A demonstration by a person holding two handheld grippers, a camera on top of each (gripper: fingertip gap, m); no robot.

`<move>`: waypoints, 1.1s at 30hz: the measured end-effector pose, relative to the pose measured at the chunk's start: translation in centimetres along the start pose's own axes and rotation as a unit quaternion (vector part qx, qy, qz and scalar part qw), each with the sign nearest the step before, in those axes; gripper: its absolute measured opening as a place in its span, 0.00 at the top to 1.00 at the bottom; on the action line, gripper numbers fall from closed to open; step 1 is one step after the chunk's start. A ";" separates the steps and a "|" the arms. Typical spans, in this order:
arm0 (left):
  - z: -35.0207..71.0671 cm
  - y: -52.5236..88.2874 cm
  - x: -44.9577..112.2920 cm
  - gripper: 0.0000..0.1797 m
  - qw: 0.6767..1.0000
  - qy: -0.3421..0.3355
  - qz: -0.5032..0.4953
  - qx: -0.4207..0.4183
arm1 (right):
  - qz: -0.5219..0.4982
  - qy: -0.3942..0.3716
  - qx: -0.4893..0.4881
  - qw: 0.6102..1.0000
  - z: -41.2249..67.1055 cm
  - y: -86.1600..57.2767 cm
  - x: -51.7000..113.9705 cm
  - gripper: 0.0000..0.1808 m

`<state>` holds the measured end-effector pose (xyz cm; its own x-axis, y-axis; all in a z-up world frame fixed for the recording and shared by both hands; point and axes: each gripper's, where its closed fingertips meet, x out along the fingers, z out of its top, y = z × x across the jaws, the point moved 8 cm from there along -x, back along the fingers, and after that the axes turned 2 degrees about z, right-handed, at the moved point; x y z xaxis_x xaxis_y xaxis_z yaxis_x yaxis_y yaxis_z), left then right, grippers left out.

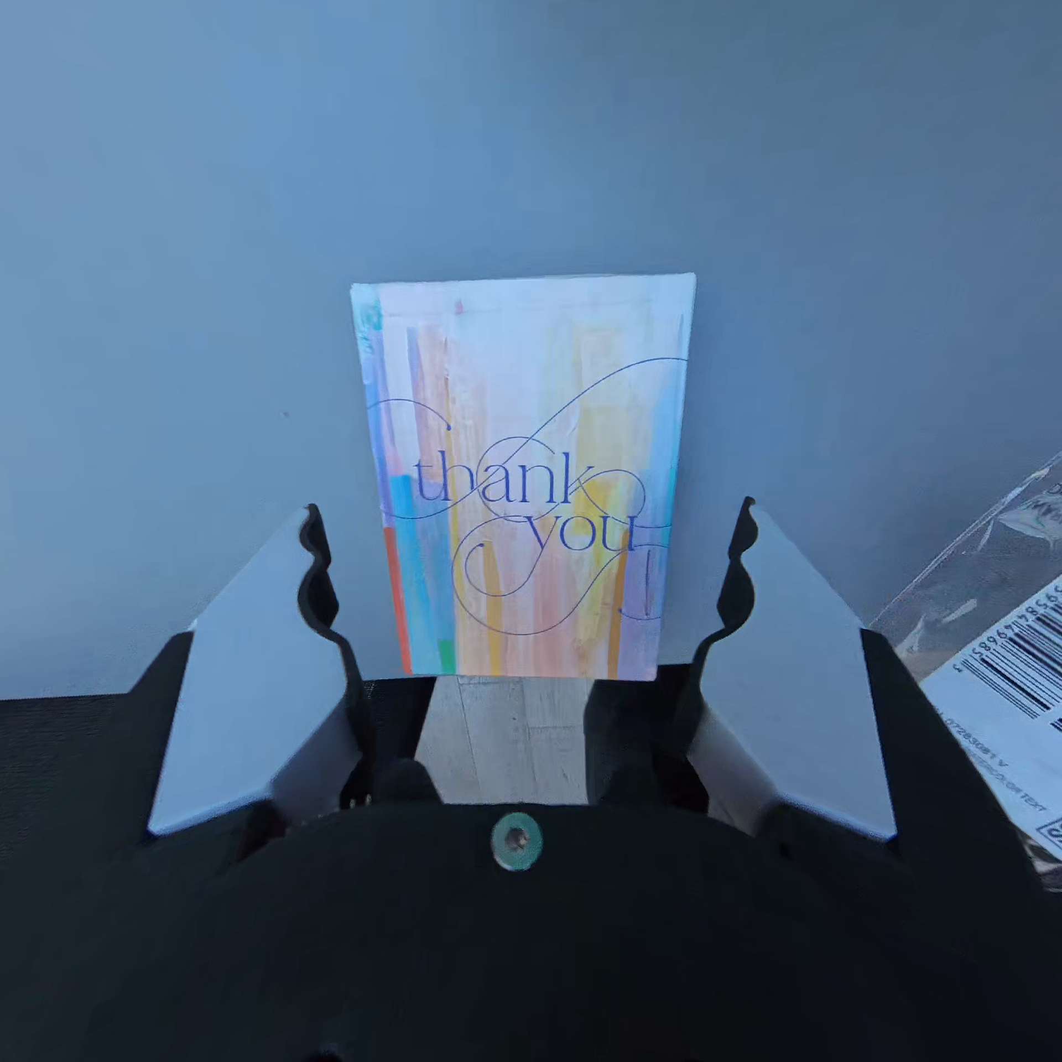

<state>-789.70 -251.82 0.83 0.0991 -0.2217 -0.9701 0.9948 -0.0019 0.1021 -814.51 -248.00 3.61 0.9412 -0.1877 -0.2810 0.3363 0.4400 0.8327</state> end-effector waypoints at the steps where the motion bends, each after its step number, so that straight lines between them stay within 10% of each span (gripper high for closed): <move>1: -0.1 0.0 0.5 0.33 1.000 0.012 -0.004 -0.005 | -0.002 -0.007 0.012 1.000 0.0 -0.3 0.1 1.00; 20: 0.2 2.9 2.7 0.34 0.984 0.155 -0.085 0.032 | -0.050 -0.004 0.047 0.998 0.7 -4.1 6.3 1.00; 23: 1.0 3.5 2.3 0.34 0.975 0.168 -0.146 -0.003 | -0.094 0.017 0.054 0.994 1.7 -5.5 7.6 0.75; 33: 2.1 6.2 1.9 0.34 0.935 0.168 -0.293 -0.110 | -0.196 0.033 -0.161 0.967 3.7 -0.7 7.9 0.77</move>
<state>-783.43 -254.30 0.12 -0.4999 0.0725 -0.8631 0.8574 0.1820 -0.4813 -807.46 -253.07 2.58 0.7357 -0.3445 -0.5831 0.6506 0.5986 0.4674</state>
